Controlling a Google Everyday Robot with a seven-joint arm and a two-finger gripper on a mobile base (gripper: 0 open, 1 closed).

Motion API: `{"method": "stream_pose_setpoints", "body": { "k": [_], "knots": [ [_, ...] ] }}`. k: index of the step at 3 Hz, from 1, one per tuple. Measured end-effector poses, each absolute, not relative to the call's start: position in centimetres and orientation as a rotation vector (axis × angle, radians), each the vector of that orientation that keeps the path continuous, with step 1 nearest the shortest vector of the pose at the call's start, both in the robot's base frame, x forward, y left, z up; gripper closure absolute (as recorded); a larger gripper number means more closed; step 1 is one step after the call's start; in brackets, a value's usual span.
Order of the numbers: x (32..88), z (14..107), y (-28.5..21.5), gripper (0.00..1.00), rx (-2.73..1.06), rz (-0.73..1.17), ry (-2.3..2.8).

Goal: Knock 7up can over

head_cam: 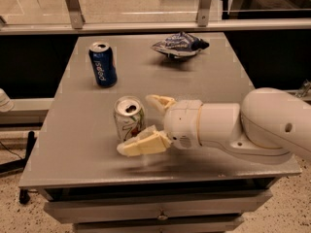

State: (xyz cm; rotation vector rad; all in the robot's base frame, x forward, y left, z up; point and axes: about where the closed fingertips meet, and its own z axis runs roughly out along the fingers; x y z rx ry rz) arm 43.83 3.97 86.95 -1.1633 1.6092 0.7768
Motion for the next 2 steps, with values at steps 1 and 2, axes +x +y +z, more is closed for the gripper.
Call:
{"method": "stream_pose_setpoints", "body": {
  "k": [1,2],
  "knots": [
    [44.26,86.83,3.92,0.41,-1.130,0.782,1.609],
    [45.20,87.34,3.45,0.65,-1.116,0.765,1.614]
  ]
}}
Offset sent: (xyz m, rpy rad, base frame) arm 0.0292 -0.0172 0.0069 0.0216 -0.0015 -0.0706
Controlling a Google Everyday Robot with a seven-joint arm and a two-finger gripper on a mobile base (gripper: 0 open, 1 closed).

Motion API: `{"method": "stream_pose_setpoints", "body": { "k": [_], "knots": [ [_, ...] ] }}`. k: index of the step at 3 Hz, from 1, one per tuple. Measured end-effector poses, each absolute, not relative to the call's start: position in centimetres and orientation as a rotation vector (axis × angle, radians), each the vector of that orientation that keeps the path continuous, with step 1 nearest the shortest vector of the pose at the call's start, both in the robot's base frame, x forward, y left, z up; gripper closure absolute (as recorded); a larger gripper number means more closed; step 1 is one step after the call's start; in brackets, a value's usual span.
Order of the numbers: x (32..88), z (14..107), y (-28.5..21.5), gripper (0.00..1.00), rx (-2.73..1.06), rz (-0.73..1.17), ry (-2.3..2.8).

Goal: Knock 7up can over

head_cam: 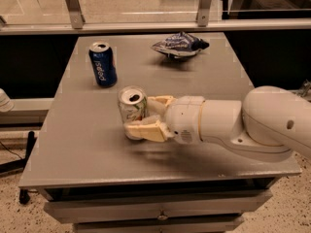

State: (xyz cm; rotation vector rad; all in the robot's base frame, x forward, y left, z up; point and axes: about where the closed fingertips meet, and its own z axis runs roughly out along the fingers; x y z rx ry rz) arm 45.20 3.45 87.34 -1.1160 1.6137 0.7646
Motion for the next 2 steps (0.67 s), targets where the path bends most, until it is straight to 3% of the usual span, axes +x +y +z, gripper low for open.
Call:
{"method": "stream_pose_setpoints", "body": {
  "k": [1,2],
  "knots": [
    [46.6,89.6,2.4,0.88,-1.165,0.711,1.620],
    [48.6,93.5,0.3,1.00,-1.270,0.612,1.659]
  ]
}}
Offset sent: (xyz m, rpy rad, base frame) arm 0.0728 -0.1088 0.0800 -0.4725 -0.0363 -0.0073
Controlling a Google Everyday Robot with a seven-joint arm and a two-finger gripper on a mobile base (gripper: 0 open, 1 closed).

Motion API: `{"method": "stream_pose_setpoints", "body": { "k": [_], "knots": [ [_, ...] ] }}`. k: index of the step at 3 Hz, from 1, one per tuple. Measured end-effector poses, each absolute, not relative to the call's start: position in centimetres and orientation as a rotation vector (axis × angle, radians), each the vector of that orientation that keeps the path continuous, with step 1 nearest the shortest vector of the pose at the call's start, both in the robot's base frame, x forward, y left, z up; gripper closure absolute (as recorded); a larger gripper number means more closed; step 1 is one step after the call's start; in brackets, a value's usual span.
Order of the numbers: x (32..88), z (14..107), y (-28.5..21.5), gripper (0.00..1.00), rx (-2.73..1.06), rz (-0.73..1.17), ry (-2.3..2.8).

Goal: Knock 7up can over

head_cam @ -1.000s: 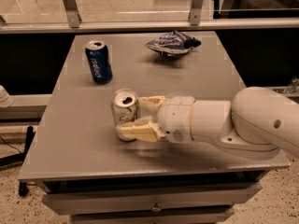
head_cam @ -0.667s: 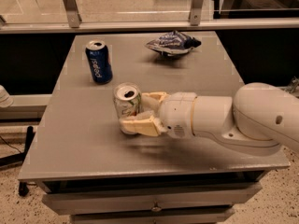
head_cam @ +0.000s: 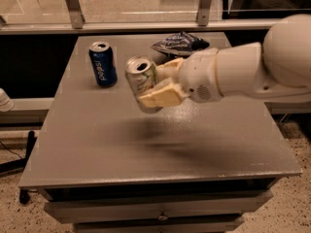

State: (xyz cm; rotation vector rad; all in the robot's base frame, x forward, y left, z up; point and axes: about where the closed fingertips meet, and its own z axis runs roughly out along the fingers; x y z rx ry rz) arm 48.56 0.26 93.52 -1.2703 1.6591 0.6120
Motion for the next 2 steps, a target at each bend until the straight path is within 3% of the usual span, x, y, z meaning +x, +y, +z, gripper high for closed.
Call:
{"method": "stream_pose_setpoints", "body": {
  "k": [2],
  "knots": [
    [47.9,93.7,-0.3,1.00,-1.584,0.534,1.903]
  ]
}}
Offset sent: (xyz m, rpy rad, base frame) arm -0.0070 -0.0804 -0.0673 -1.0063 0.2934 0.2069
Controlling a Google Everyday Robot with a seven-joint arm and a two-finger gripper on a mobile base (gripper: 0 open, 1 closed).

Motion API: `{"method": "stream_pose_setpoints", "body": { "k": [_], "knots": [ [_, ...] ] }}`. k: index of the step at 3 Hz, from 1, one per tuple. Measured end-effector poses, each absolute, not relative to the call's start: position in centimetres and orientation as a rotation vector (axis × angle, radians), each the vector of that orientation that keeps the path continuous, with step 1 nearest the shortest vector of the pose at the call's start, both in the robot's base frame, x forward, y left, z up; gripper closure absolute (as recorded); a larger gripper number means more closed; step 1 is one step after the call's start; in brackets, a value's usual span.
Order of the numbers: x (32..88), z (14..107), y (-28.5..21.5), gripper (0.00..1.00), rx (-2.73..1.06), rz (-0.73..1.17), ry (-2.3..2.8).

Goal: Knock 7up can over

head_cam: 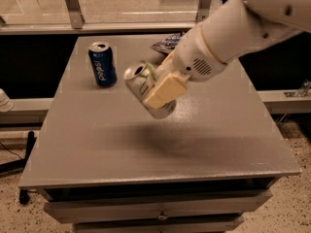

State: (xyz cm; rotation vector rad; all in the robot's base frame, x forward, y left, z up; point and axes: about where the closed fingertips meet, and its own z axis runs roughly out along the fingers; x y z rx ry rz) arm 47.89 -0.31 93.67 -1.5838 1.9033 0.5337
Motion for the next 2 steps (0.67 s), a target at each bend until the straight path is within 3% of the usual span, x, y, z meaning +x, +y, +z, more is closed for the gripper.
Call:
{"method": "stream_pose_setpoints", "body": {
  "k": [2],
  "knots": [
    [45.3,86.7,-3.6,1.00,-2.025,0.279,2.185]
  ]
}}
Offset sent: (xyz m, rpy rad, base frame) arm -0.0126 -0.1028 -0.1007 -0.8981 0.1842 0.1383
